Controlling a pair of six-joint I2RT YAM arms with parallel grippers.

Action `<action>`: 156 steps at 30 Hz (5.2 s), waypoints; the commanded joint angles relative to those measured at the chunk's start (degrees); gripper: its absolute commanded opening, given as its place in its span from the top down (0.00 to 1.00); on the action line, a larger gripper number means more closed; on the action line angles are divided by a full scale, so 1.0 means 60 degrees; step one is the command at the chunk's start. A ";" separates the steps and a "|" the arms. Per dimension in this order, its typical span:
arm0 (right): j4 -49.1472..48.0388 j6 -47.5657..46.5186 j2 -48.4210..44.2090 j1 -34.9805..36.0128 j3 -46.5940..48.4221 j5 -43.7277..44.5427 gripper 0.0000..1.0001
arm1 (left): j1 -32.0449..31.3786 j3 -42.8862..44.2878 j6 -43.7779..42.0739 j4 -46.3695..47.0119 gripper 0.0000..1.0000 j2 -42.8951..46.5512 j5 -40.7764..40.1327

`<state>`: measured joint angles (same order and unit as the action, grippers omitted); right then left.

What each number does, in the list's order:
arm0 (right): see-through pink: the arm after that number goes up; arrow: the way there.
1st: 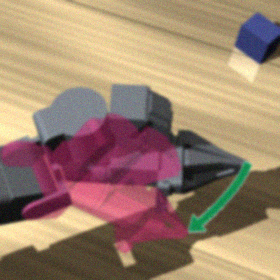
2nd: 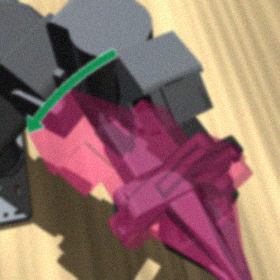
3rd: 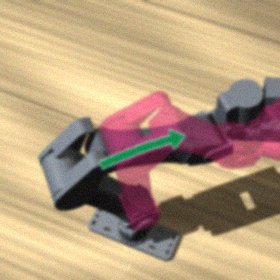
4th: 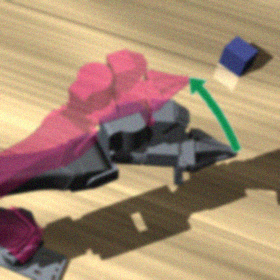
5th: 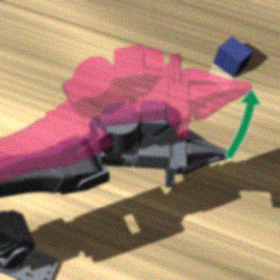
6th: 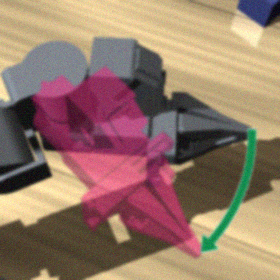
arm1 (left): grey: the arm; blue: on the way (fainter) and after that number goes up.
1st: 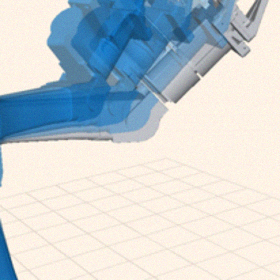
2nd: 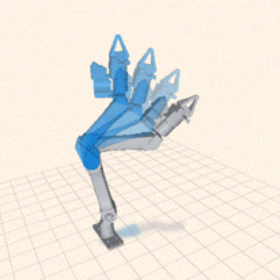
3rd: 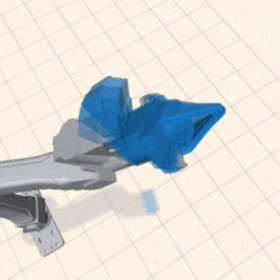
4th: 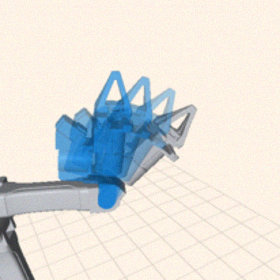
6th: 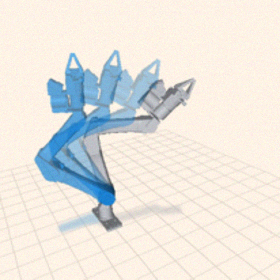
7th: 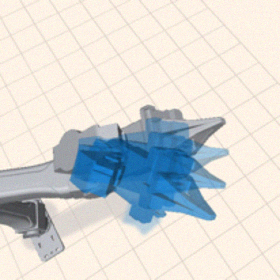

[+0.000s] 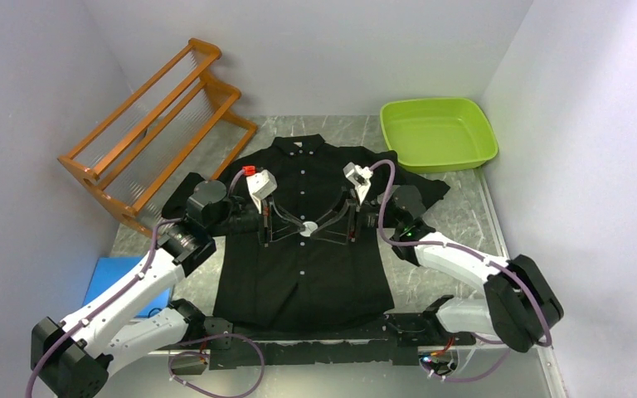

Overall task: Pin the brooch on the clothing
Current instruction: Adjust the brooch.

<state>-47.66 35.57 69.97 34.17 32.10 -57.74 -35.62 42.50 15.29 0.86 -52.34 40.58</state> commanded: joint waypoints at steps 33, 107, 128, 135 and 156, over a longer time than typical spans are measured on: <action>-0.0131 -0.0070 -0.0492 -0.0023 0.0599 0.0054 1.00 | -0.0025 -0.1474 0.1353 0.1540 0.45 0.1200 -0.0692; 0.6007 -0.3564 0.0427 0.0106 0.2591 0.0952 1.00 | -0.0110 -0.0495 0.1862 0.2556 0.97 0.0656 0.0121; 0.8102 -0.6392 -0.0592 0.0545 0.2676 0.1677 0.14 | -0.0121 -0.0569 0.1953 0.2667 0.97 0.0684 -0.0233; 0.6086 -0.5342 -0.2477 0.0530 0.1359 0.2509 0.00 | -0.0143 -0.0731 0.1541 0.1956 0.97 0.0795 -0.0470; 0.6676 0.0727 -0.2553 -0.0096 0.2064 0.5107 0.00 | -0.0990 0.0111 -0.5948 -0.0310 0.97 0.0002 -0.2816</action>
<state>-9.47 29.85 56.12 35.00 41.56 -30.44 -38.52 41.76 -4.27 -2.57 -51.83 30.06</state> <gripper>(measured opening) 0.994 0.043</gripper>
